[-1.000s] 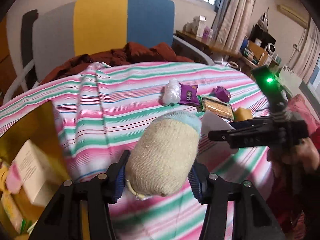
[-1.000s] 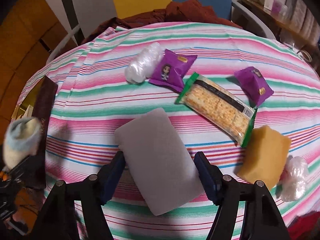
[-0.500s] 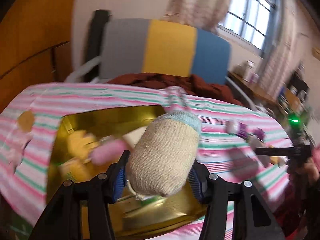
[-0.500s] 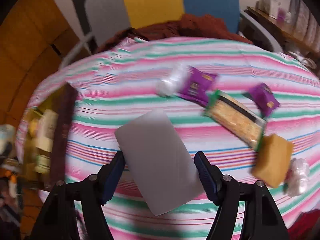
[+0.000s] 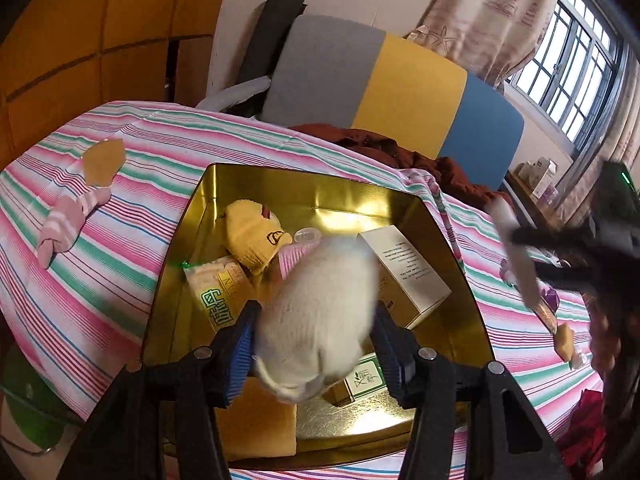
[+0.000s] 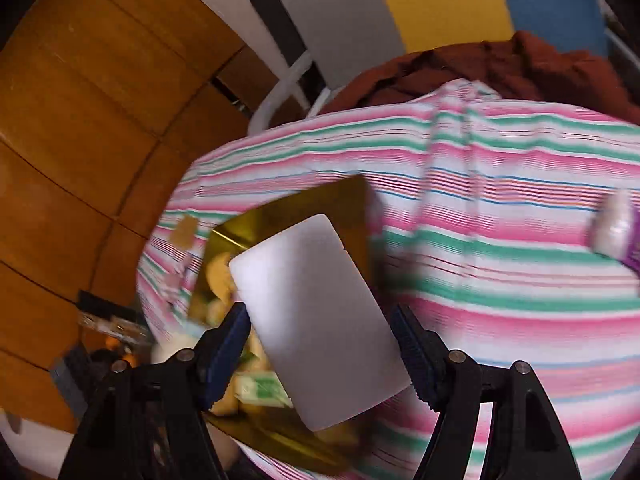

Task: Organize objects
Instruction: 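Carry the beige roll and white block to the gold tray and release both, then move both tools from the gold tray back to the remaining items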

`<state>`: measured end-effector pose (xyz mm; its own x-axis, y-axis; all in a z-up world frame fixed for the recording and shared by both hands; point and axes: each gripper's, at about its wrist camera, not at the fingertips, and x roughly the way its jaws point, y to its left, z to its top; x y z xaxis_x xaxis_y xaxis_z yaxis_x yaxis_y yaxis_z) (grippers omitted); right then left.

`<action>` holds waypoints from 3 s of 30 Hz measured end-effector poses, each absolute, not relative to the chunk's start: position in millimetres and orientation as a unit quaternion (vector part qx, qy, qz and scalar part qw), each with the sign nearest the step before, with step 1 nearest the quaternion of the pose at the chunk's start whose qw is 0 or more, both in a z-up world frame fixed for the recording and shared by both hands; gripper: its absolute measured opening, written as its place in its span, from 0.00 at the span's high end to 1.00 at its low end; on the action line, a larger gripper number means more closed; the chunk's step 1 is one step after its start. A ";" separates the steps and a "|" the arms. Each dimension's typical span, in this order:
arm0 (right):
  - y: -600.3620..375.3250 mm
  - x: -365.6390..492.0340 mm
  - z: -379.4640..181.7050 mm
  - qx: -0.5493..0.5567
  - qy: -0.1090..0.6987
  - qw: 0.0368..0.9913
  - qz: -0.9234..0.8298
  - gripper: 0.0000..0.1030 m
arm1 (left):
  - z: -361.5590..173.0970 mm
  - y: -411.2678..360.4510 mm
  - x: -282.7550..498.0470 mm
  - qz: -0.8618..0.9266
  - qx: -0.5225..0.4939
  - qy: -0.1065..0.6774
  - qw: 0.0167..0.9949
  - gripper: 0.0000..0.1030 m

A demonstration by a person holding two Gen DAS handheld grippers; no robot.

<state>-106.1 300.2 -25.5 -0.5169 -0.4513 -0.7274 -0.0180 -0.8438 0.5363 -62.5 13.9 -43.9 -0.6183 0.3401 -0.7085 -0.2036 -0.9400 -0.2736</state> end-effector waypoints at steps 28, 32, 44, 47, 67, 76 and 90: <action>257.4 -36.3 -20.0 0.439 -0.129 0.062 -0.887 0.00 | -30.9 18.9 -32.3 0.905 -0.397 -0.047 0.145 0.43; 248.7 -16.2 -18.7 0.418 -0.082 0.030 -0.904 0.00 | -25.0 23.4 -25.5 0.910 -0.390 -0.032 0.140 0.43; 251.8 4.0 -22.8 0.399 -0.040 -0.023 -0.916 0.00 | -22.7 34.4 -14.1 0.912 -0.387 -0.005 0.134 0.43; 256.7 7.2 -24.2 0.398 -0.035 -0.032 -0.916 0.00 | -20.6 37.4 -12.6 0.914 -0.383 0.001 0.134 0.43; 337.9 19.7 -60.4 0.456 -0.074 -0.096 -0.882 0.00 | -1.0 84.8 -24.1 0.910 -0.363 0.042 0.196 0.43; 408.5 25.1 -50.6 0.465 -0.131 -0.126 -0.866 0.00 | 10.2 128.4 -27.2 0.900 -0.351 0.067 0.248 0.43; 570.3 63.6 -53.1 0.391 -0.277 -0.276 -0.833 0.00 | -6.4 221.4 -31.1 0.855 -0.393 0.092 0.327 0.43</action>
<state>63.5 570.3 -53.1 -0.5414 0.2424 -0.8050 -0.6767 -0.6939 0.2462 -31.1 221.4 -6.4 -0.4777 0.4870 -0.7313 -0.6316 -0.7689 -0.0995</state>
